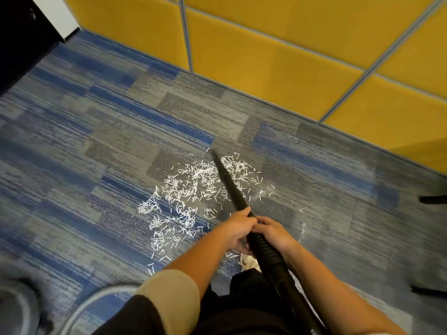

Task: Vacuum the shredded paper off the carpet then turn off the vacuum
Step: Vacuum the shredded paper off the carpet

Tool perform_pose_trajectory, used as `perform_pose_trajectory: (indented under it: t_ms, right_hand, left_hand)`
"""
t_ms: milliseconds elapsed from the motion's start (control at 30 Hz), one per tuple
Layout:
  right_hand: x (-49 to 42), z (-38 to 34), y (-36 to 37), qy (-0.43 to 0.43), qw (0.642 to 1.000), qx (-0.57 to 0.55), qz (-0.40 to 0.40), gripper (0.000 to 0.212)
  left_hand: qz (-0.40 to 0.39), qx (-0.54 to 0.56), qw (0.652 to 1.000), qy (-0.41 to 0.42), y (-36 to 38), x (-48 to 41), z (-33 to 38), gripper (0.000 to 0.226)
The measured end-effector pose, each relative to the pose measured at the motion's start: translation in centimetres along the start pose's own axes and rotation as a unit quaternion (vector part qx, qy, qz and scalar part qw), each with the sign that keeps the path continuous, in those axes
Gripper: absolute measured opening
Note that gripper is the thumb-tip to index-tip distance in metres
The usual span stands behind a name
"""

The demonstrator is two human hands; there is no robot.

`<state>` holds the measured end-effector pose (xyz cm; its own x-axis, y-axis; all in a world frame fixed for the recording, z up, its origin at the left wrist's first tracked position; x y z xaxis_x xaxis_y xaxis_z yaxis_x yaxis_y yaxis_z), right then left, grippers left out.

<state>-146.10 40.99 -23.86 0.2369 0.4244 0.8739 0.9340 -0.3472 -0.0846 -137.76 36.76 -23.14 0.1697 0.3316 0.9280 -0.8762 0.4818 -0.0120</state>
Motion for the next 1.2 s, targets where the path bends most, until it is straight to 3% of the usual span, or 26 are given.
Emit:
perform_pose_trajectory:
  t_ms: [600,800,1200]
  right_hand:
    - [-0.1,-0.8,5.1,-0.011,0.996,0.052,-0.065,0.025]
    - [0.4,-0.5,5.0,-0.006,0.996,0.045,-0.079,0.022]
    - [0.5,1.4,-2.6,-0.002,0.999,-0.034,0.013,0.024]
  left_hand:
    - [0.033,0.071,0.997,-0.012,-4.8,0.5,-1.3,0.058]
    - [0.034,0.05,0.998,-0.005,-4.8,0.4,-1.7,0.061]
    - [-0.025,-0.063,0.998,0.004,2.5,-0.1,0.0,0.062]
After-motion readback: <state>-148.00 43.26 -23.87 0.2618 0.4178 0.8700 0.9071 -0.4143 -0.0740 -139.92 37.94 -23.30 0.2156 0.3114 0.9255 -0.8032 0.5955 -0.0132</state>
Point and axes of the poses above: each hand's wrist, its own x-axis away from the middle knuckle, its own y-axis out of the palm, z = x × y, the point moved 4 cm from there along -x, towards the middle knuckle, and after that the axes turned 10 degrees about z, right-handed, at the moved point
